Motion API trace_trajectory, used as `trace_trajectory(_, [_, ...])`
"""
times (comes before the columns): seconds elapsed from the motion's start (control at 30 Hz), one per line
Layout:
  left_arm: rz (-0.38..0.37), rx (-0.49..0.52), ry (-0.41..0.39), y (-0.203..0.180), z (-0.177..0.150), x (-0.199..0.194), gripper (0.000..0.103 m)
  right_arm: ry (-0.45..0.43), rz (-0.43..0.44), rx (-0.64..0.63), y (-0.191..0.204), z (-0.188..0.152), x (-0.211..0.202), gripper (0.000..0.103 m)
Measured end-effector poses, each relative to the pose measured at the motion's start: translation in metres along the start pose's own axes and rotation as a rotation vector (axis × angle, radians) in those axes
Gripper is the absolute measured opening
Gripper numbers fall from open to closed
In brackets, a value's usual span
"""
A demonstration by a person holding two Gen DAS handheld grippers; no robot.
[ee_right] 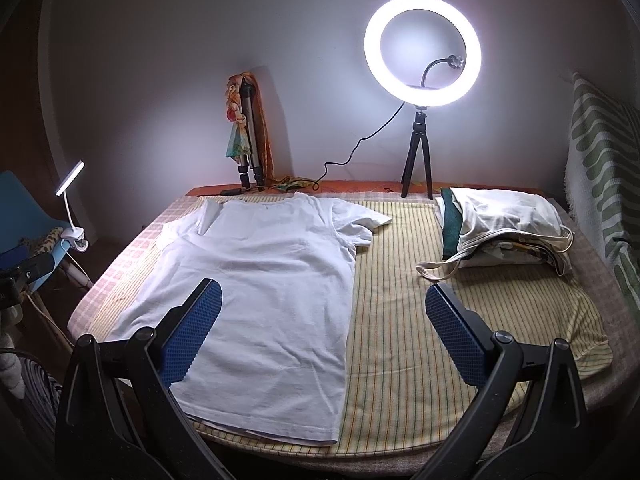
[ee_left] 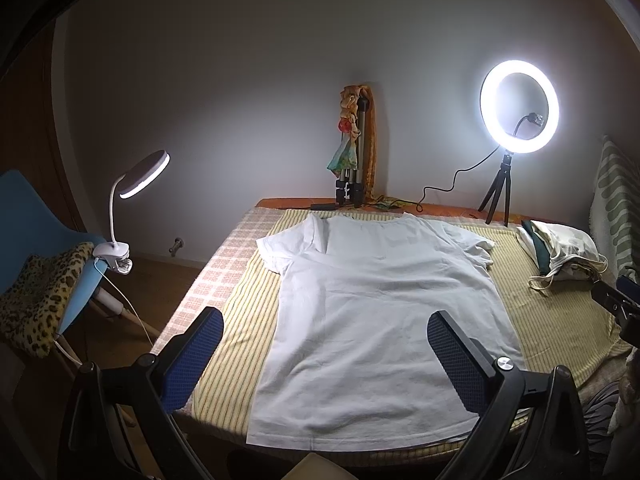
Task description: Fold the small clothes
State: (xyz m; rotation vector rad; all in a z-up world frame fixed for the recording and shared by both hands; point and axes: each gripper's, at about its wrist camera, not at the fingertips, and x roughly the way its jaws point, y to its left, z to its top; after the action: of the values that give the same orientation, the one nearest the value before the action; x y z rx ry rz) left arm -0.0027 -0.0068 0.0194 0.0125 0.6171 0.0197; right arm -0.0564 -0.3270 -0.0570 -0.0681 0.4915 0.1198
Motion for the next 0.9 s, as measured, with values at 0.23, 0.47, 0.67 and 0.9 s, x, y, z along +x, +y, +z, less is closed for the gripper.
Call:
trace_trajectory(0.23, [-0.004,0.002,0.001,0.0015,0.0015,0.0022,0.103,0.001,0.004,-0.003,0.0014,-0.0017,0.003,0.103])
trace_trajectory(0.47, [-0.009,0.0,0.0,0.0022,0.0019,0.0028,0.103,0.001,0.003,-0.006,0.0023,-0.0017,0.0037,0.103])
trace_trajectory(0.67, [-0.008,-0.001,0.0,0.0033,0.0023,0.0029,0.103,0.002,0.006,-0.006,0.002,-0.0014,0.0045,0.103])
trace_trajectory(0.9, [-0.005,-0.002,-0.003,0.0038,0.0037,0.0022,0.103,0.002,0.004,-0.006,0.0029,-0.0015,0.0055,0.103])
